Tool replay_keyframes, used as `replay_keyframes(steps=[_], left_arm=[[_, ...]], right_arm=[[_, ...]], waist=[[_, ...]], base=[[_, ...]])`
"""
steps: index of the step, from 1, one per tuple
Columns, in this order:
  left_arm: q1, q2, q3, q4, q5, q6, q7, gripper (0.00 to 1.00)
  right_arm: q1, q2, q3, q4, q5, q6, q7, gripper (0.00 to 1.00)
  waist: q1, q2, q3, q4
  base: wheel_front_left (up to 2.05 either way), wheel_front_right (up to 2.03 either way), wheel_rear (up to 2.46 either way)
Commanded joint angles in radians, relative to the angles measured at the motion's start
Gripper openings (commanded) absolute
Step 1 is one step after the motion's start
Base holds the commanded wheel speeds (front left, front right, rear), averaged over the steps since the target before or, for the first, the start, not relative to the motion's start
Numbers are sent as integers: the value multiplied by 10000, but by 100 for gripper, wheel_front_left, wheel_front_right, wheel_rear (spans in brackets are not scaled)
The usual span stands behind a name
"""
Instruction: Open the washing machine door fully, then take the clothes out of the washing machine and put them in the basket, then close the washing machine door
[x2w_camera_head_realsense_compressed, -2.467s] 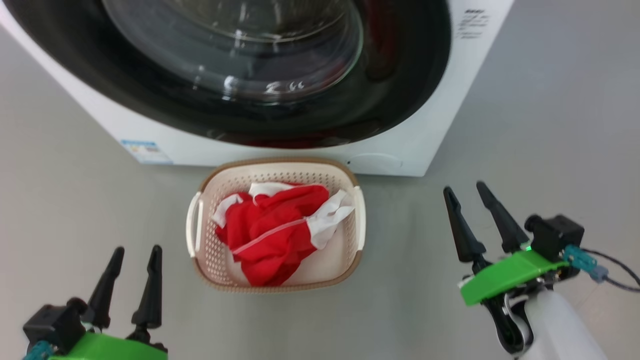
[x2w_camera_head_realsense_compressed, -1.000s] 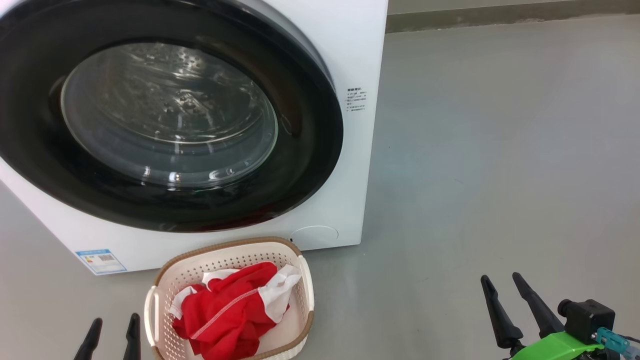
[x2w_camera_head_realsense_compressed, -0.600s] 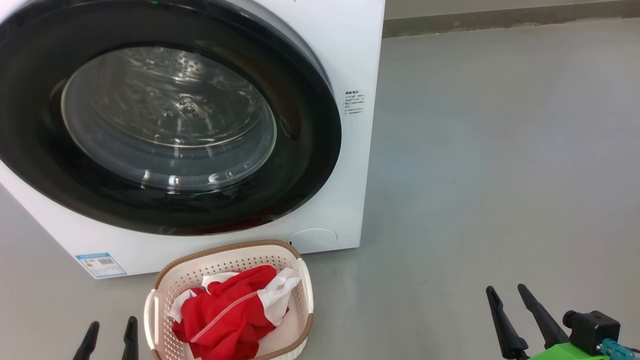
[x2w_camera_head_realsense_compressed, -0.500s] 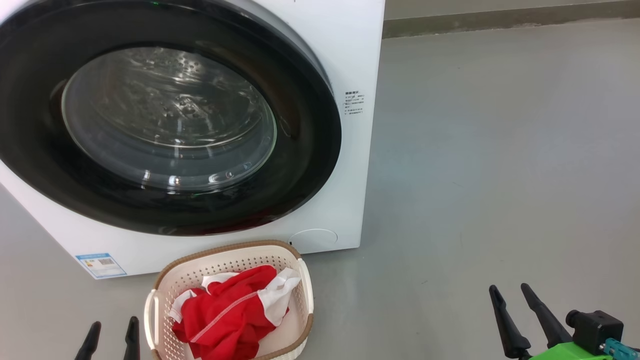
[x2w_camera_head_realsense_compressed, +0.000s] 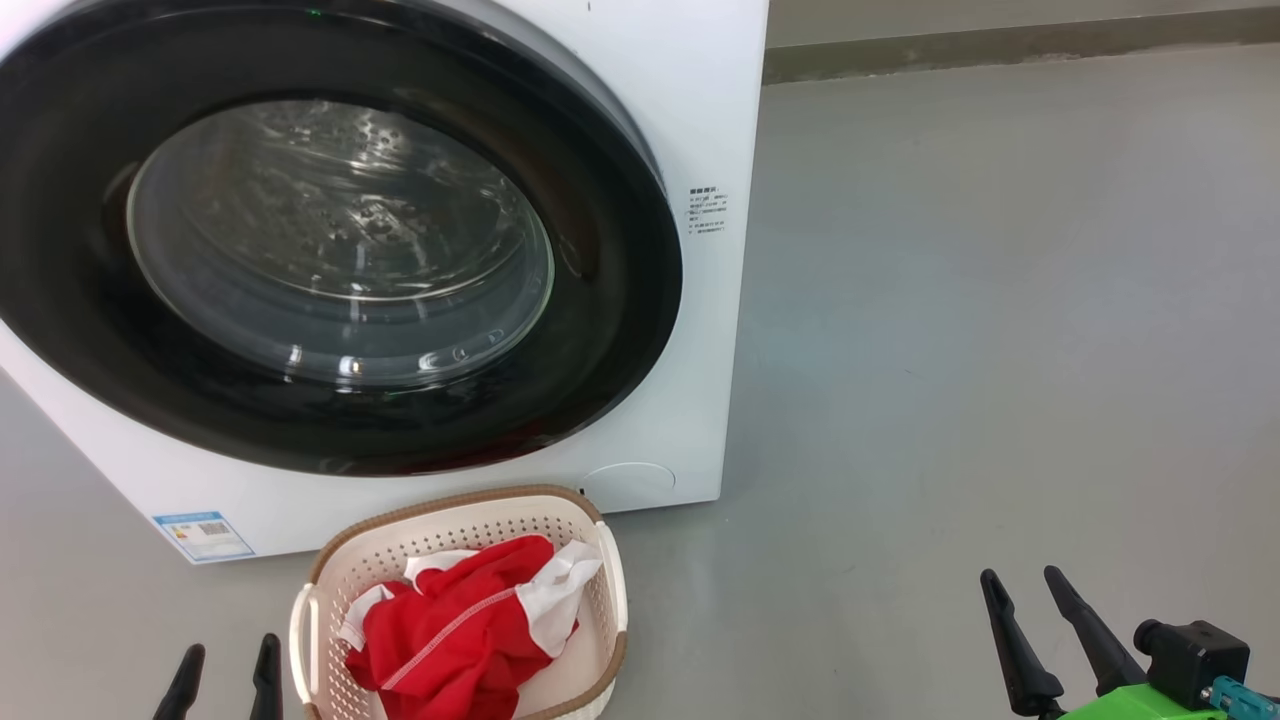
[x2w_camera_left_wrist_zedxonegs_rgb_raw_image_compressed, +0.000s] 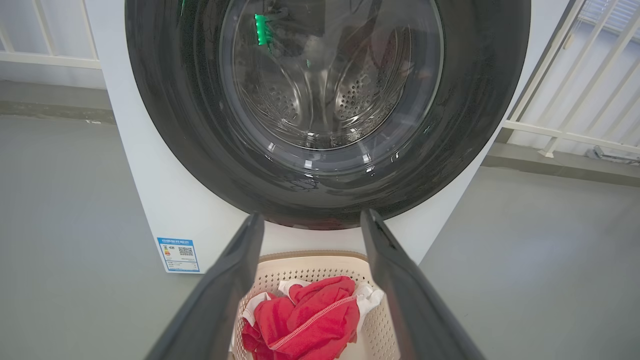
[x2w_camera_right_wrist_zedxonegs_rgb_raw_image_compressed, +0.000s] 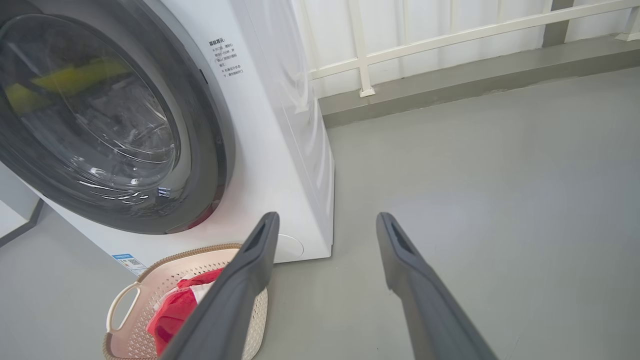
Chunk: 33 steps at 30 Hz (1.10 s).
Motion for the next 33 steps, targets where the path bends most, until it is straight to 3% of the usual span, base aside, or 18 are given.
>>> replay_keyframes(steps=[1, 20, 21, 28, 33], left_arm=[[-109, 144, 352, -255, 18, -29, -93, 100], [-62, 71, 504, -320, 124, -29, -93, 100], [44, -49, 90, -50, 81, 0, 0, 0], [42, -615, -91, 752, 63, 0, 65, 0], [-33, -672, -37, 763, -380, -1, 200, 0]], right_arm=[[10, -170, 212, -253, 27, -23, -49, 100], [65, -178, 260, -266, 51, -23, -49, 100], [8, -11, 11, -8, 1, 0, 1, 0], [28, 358, 16, 861, 16, 0, 15, 0], [-14, 410, -42, 836, 460, -1, 148, 0]], waist=[[0, 0, -29, 1], [0, 0, -61, -28], [0, 0, -63, -28], [0, 0, -62, -29], [14, 0, -69, 6]], base=[[0, 0, 0], [0, 0, 0], [0, 0, 0], [0, 0, 0], [0, 0, 0]])
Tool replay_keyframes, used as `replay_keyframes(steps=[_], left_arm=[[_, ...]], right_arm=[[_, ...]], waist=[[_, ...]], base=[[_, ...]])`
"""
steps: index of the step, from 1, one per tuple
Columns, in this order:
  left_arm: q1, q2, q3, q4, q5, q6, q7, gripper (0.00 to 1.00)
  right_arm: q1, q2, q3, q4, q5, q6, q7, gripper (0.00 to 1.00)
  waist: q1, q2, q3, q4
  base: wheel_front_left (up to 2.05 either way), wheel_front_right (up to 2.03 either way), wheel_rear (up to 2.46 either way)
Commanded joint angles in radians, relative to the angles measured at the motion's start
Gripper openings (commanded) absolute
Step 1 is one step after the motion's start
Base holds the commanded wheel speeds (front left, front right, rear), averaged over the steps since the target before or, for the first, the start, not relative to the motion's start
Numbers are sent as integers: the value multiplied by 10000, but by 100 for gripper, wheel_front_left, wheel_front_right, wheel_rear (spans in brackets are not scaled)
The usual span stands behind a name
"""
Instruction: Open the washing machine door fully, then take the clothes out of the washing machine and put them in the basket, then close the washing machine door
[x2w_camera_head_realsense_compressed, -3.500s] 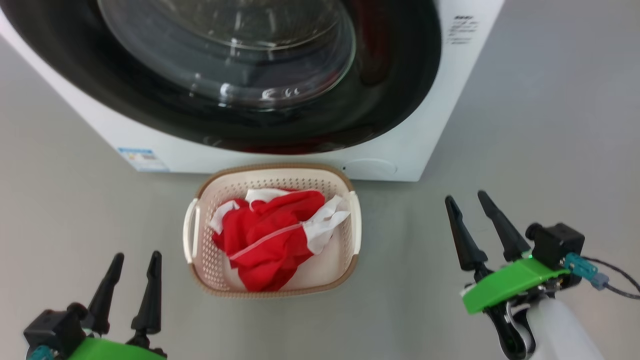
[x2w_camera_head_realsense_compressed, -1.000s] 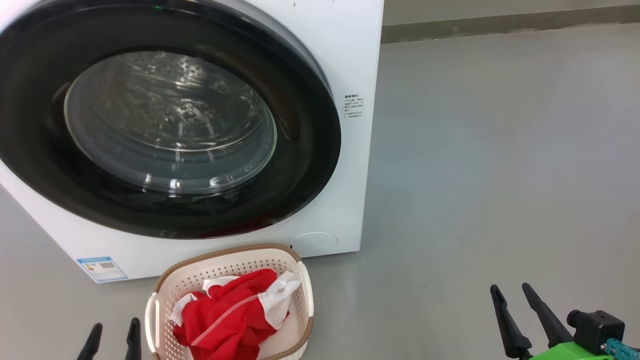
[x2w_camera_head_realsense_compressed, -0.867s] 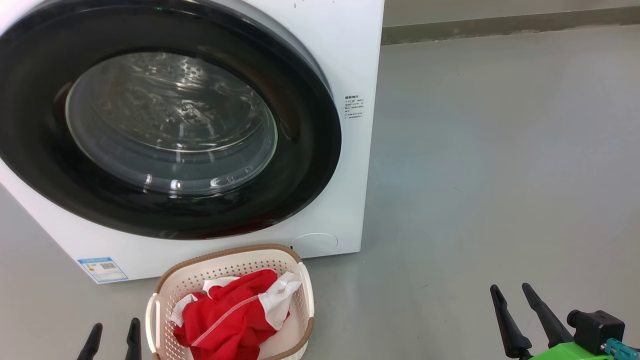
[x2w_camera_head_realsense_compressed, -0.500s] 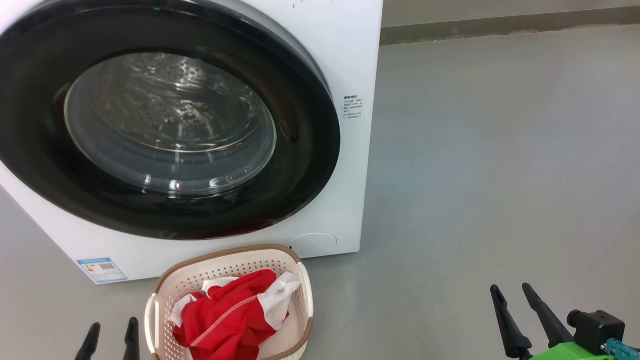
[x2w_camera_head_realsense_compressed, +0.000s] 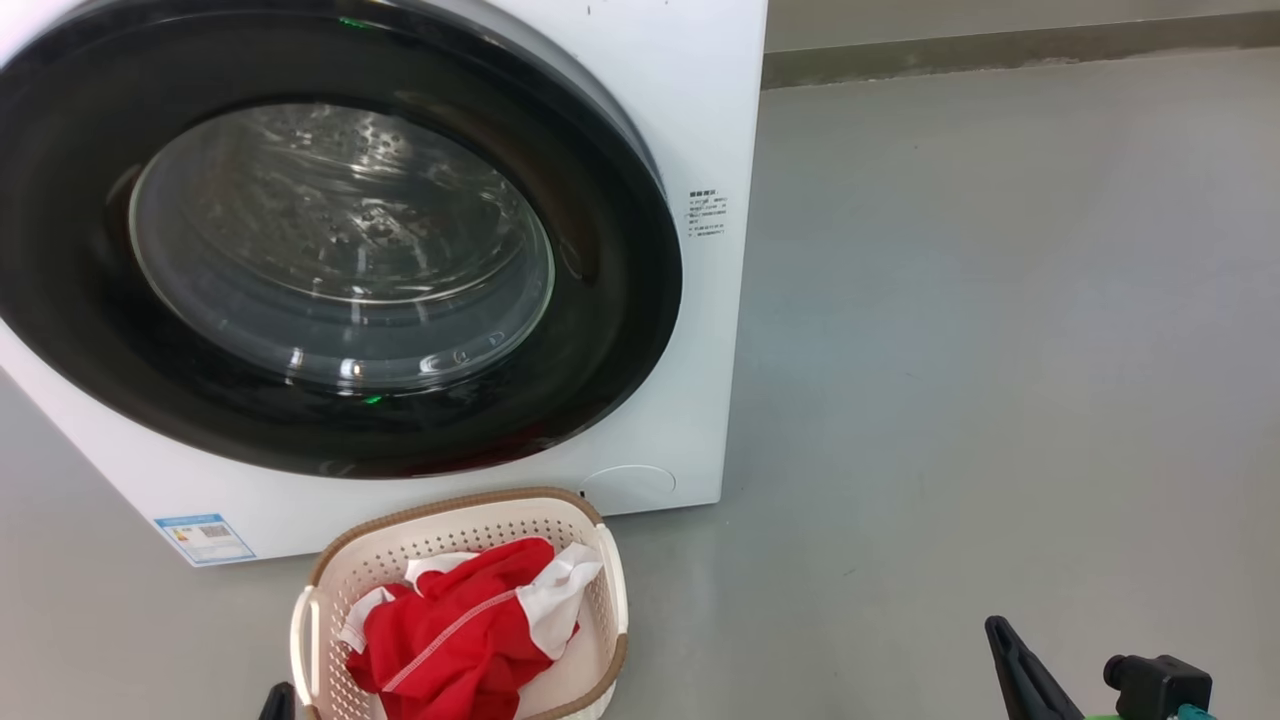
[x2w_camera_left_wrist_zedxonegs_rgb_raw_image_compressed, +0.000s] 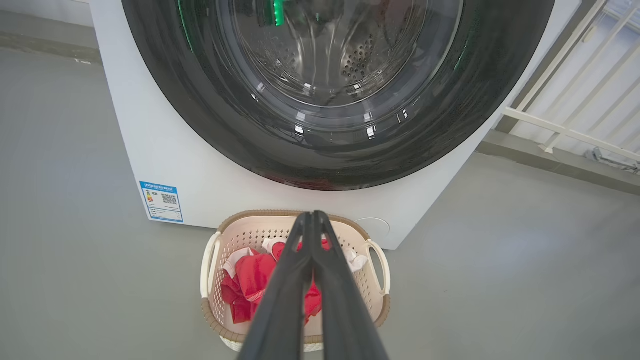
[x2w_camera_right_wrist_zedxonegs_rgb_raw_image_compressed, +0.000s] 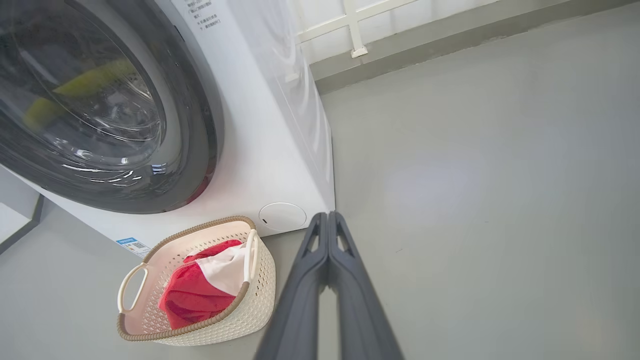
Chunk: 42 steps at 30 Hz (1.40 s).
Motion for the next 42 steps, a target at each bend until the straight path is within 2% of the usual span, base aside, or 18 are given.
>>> replay_keyframes(steps=[1, 7, 42], left_arm=[[-94, 126, 123, -206, -279, -1, 80, 0], [-209, 91, 195, -209, -845, -3, 248, 0], [-851, -108, 628, -277, -4039, -11, 1223, 0]], right_arm=[[-54, -76, -57, -260, 386, -1, 76, 0], [-104, -31, -133, -337, 953, -2, 248, 0], [-418, 232, -582, -779, 4145, -8, 1240, 0]], waist=[[20, 0, -12, 14], [0, 0, 7, 59], [-1, 0, 35, 307]], base=[[0, 0, 0], [0, 0, 0], [0, 0, 0]])
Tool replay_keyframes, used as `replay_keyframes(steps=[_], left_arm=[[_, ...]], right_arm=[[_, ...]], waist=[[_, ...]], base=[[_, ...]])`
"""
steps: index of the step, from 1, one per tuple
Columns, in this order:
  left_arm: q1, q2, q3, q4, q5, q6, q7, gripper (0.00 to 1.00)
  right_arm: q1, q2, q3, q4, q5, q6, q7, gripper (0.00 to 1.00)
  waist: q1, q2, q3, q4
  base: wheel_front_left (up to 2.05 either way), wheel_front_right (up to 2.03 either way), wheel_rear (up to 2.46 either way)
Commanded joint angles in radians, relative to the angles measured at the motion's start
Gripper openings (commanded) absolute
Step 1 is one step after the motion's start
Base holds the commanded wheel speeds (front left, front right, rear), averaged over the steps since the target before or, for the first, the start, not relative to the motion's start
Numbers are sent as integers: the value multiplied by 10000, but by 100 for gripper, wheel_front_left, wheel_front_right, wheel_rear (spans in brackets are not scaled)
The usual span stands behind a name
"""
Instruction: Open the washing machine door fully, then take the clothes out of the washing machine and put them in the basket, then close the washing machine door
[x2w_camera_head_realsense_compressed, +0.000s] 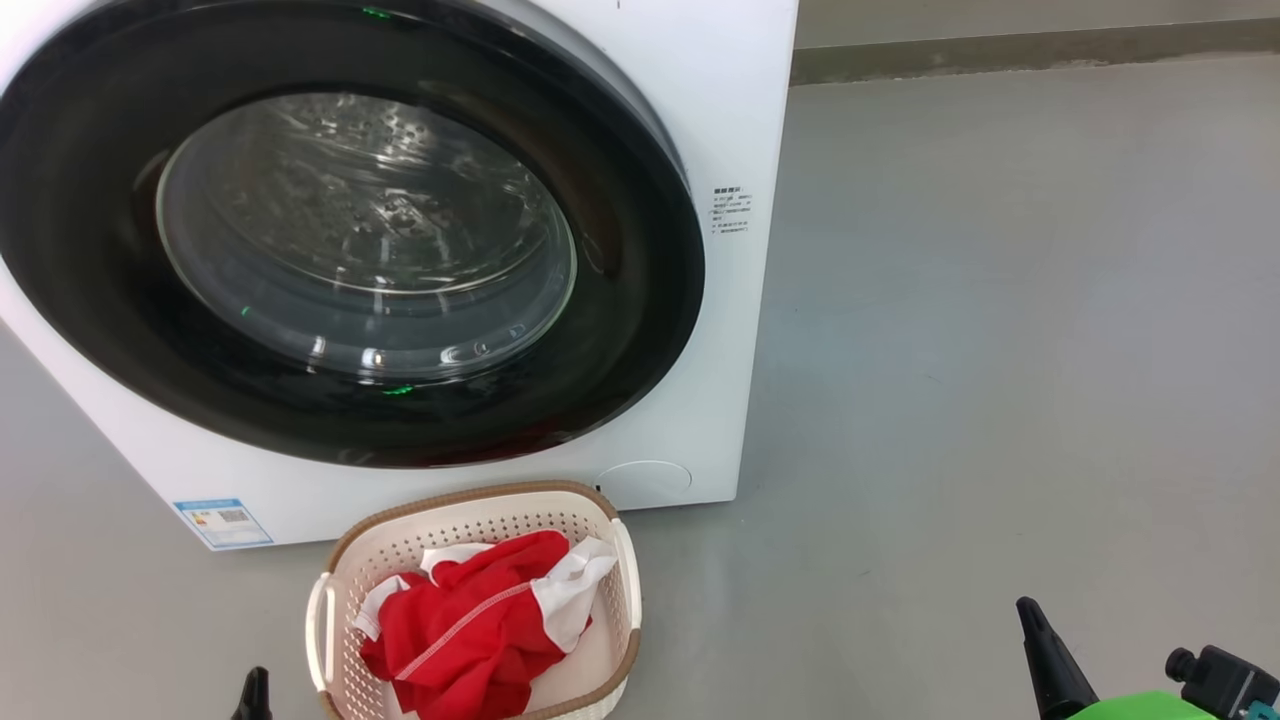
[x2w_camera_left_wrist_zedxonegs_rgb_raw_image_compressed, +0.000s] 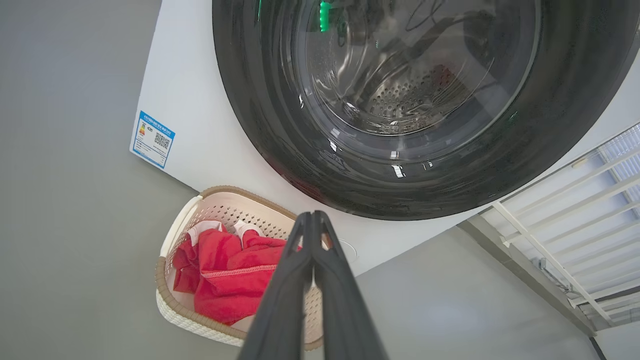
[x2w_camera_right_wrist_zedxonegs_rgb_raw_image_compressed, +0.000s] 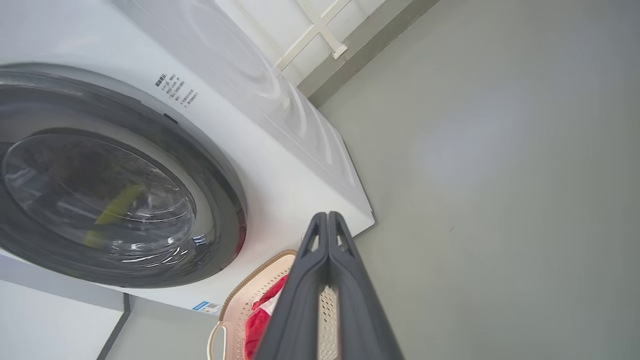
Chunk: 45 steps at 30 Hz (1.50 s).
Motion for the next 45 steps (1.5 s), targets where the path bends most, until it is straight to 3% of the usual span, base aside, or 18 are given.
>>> replay_keyframes(steps=[1, 45], left_arm=[[-493, 78, 224, -254, -199, -11, 30, 0], [-1310, -186, 792, -353, -4331, -21, 1299, 0]], right_arm=[[-381, -25, 41, -292, 264, -9, 38, 0], [-778, 332, -561, -870, 4382, -17, 1340, 0]], waist=[[-1, 0, 1, 8], [-1, 0, 33, 330]], base=[[0, 0, 0], [0, 0, 0]])
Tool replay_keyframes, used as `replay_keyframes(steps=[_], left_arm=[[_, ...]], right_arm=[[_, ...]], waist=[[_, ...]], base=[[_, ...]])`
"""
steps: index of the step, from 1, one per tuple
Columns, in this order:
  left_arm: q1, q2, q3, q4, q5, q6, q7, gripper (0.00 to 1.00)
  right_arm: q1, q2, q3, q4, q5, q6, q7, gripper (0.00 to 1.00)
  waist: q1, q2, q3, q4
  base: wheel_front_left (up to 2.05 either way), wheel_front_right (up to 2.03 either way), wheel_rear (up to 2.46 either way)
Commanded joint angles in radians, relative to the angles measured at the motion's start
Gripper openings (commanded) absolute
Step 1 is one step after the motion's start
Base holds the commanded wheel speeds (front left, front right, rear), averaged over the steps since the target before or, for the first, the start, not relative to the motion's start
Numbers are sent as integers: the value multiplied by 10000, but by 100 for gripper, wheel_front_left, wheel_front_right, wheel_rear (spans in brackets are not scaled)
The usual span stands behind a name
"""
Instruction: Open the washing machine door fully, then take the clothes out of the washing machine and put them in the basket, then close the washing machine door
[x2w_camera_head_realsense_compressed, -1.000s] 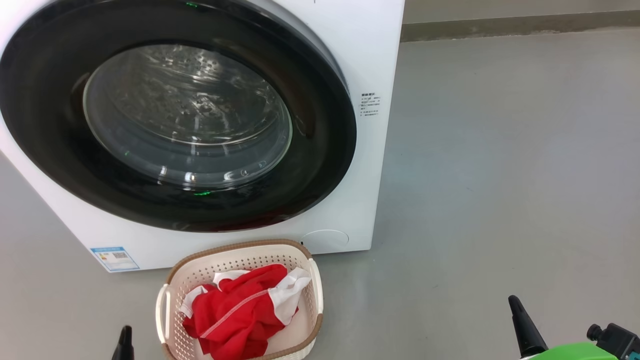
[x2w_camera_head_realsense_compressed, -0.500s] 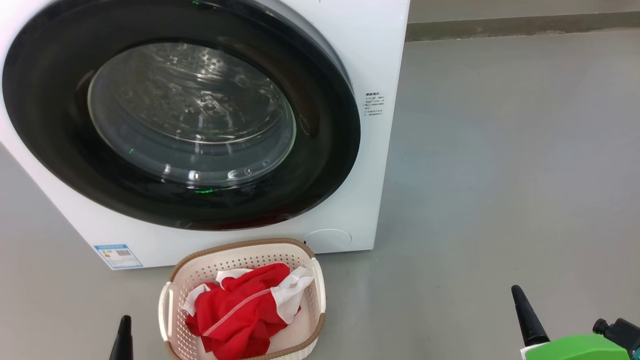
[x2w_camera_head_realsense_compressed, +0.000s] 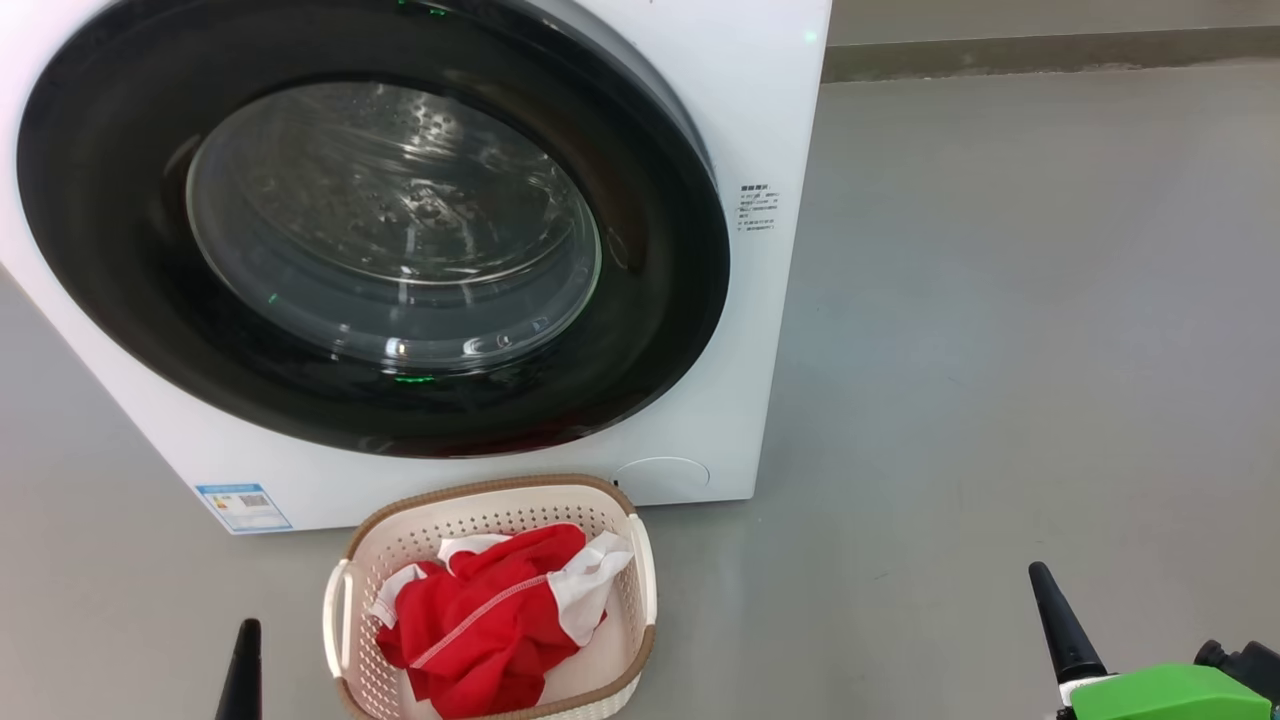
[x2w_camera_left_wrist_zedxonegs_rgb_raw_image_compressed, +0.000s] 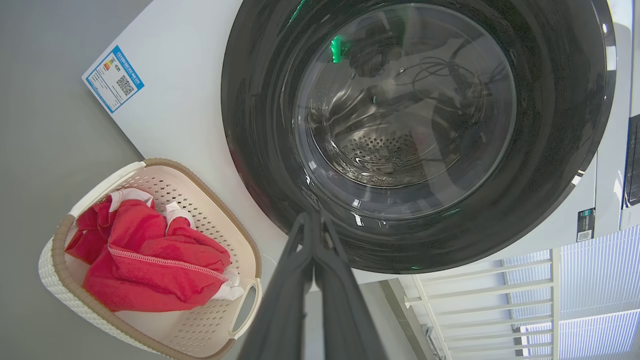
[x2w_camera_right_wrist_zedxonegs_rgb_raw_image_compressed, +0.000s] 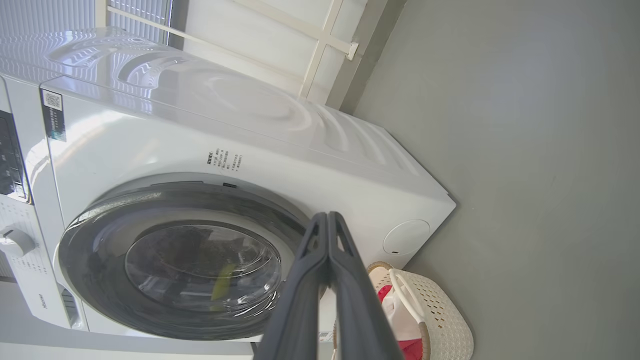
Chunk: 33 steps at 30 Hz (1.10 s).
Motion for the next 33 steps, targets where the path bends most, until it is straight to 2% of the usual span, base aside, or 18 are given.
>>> replay_keyframes(steps=[1, 33], left_arm=[[-530, 92, 334, -286, -319, -21, 91, 0], [-1105, -95, 735, -356, -3225, -28, 985, 0]], right_arm=[[-520, -42, 108, -314, 326, -7, 92, 0], [-801, 213, -322, -721, 3219, -13, 1013, 0]], waist=[[-1, 0, 1, 11], [-1, 0, 24, 238]], base=[[0, 0, 0], [0, 0, 0]])
